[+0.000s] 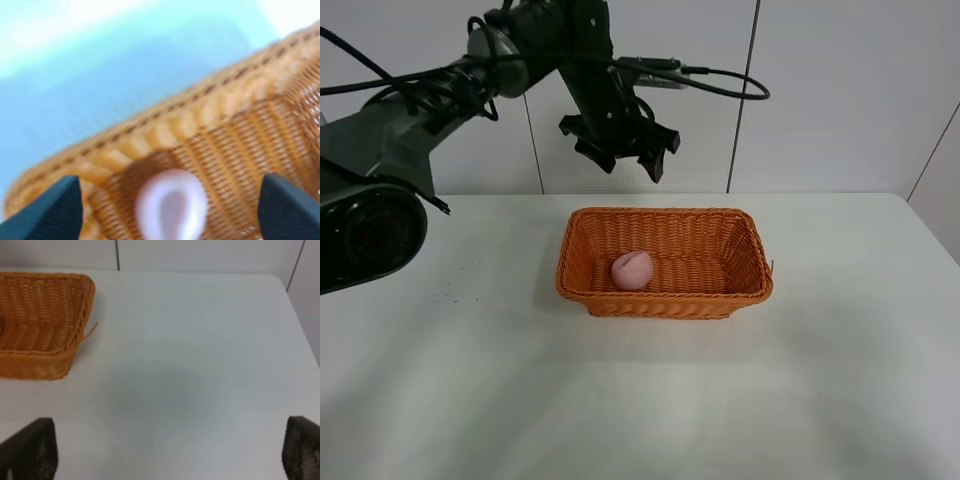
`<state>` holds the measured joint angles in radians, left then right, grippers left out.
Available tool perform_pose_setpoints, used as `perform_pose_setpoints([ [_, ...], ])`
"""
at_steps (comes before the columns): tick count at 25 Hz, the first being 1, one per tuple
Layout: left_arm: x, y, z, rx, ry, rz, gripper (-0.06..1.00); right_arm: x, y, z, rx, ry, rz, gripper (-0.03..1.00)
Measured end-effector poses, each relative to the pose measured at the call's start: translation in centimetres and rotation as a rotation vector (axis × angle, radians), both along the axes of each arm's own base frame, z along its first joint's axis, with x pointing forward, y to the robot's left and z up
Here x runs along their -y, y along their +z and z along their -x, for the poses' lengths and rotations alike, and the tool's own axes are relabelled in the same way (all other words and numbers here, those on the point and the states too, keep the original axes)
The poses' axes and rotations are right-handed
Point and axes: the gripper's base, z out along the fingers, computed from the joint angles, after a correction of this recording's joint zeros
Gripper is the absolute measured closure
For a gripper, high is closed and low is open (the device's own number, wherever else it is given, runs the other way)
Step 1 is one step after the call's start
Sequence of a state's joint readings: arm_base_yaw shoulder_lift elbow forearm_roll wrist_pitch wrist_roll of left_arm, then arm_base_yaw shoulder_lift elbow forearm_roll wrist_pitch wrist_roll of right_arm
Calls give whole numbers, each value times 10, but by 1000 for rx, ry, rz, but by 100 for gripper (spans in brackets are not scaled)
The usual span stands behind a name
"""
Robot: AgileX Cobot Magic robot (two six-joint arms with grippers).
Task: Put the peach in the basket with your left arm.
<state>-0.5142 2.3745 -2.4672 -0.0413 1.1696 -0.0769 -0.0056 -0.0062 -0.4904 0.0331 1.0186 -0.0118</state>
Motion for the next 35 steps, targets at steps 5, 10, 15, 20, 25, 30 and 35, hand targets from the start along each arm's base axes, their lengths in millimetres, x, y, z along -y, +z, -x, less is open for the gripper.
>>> perform_pose_setpoints([
  [5,-45,0,-23,9,67,-13,20,0,0,0,0,0,0,27],
  [10,-120,0,-51,16,198,-26,20,0,0,0,0,0,0,27],
  [15,-208,-2,-67,10,371,-30,20,0,0,0,0,0,0,27],
  [20,-257,-23,-67,-68,450,-37,20,0,0,0,0,0,0,27],
  [25,-260,-28,-55,-125,433,-62,20,0,0,0,0,0,0,27],
  [30,-259,-8,-25,-159,436,-65,20,0,0,0,0,0,0,27],
  [35,-257,18,37,-213,435,-74,20,0,0,0,0,0,0,27],
])
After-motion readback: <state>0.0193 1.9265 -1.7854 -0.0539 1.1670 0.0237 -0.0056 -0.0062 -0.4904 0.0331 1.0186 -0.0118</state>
